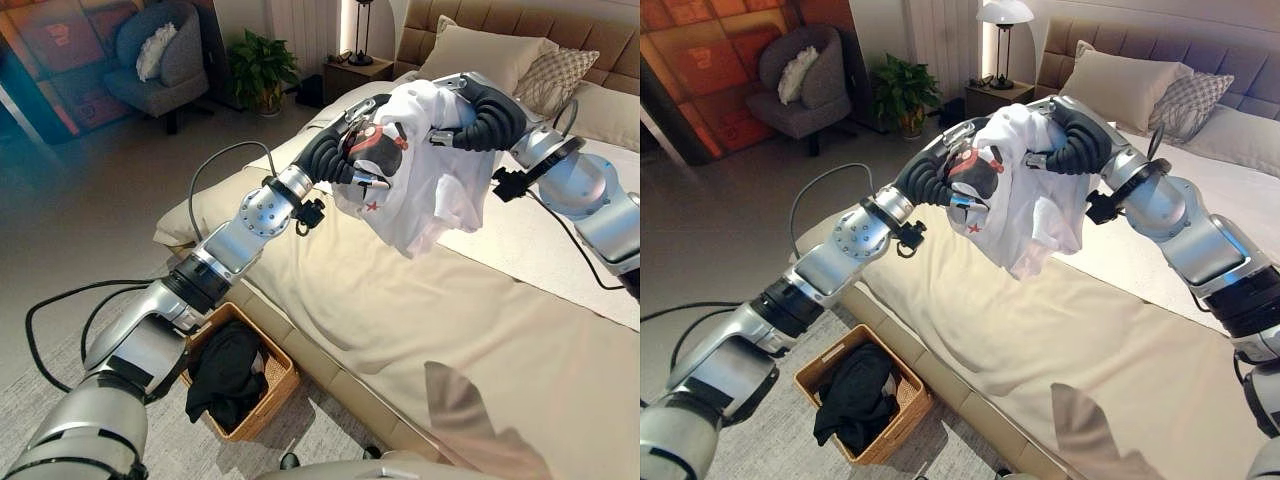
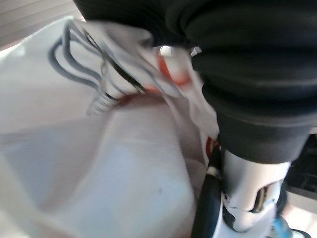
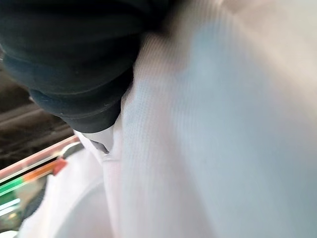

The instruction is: Pick up clothes into the bucket

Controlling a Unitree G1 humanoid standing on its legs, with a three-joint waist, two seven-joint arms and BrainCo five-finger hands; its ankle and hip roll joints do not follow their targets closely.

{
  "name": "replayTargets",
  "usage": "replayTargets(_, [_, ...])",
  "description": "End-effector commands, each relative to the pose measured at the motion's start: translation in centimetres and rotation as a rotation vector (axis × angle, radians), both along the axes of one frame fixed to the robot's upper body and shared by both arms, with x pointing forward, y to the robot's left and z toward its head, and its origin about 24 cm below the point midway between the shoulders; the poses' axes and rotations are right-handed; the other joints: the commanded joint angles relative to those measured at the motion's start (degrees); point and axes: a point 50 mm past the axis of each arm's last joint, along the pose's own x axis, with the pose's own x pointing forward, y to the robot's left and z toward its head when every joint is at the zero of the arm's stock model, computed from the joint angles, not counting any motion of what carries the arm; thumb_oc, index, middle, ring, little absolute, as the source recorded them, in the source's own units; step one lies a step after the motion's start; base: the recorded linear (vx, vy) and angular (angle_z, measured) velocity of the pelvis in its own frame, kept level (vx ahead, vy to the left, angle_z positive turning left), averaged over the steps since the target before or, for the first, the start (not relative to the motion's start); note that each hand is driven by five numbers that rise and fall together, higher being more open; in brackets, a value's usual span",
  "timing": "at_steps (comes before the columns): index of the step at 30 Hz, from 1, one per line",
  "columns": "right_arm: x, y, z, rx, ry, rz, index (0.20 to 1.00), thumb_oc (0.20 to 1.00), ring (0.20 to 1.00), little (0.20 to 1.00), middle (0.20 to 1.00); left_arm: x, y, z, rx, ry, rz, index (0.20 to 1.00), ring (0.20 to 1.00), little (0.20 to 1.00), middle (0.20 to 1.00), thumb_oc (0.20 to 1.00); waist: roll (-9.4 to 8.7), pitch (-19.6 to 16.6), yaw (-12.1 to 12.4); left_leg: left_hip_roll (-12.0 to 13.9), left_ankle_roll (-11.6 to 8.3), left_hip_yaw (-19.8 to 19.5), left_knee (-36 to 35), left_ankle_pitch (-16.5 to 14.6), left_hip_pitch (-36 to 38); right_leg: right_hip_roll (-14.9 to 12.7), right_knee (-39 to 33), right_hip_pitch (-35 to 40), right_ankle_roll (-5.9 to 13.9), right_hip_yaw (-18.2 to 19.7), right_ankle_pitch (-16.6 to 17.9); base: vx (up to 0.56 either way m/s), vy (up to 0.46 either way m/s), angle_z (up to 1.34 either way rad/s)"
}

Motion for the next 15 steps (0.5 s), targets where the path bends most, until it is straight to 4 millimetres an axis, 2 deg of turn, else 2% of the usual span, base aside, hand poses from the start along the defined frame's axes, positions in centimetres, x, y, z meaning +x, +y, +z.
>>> replayTargets(1, [-2.6,3.9,3.6,0.097,-0.127,0.268,0.200,0.200,0.200,0.200,0.200,1.0,-1.0,0.3,0.040,-0.026,0.036,1.000,1.000,1.000,1.000,1.000,-3.51,-4.25,1.33,0.42,-0.60,0.72,3.99,-7.55,1.54,-3.87,1.68,-1.50,4.61,-0.69,0.91,0.00,0.000,0.00])
replayTargets(7, [-3.7,6.2,3.5,0.124,-0.115,0.409,0.200,0.200,0.200,0.200,0.200,1.3,-1.8,-0.1,0.041,-0.014,0.045,1.000,1.000,1.000,1.000,1.000,-3.51,-4.16,1.43,0.34,-0.48,0.44,3.97,-7.67,1.83,-3.90,1.57,-1.09,4.62,-1.00,0.83,0.00,0.000,0.00])
replayTargets(15, [-4.2,7.1,3.2,0.160,-0.088,0.475,0.200,0.200,0.200,0.200,0.200,1.4,-2.1,-0.3,0.066,-0.036,0.068,1.000,1.000,1.000,1.000,1.000,-3.63,-3.84,1.60,0.20,-0.38,0.03,4.15,-7.63,1.65,-4.01,1.50,-0.96,4.67,-1.29,0.90,0.00,0.000,0.00])
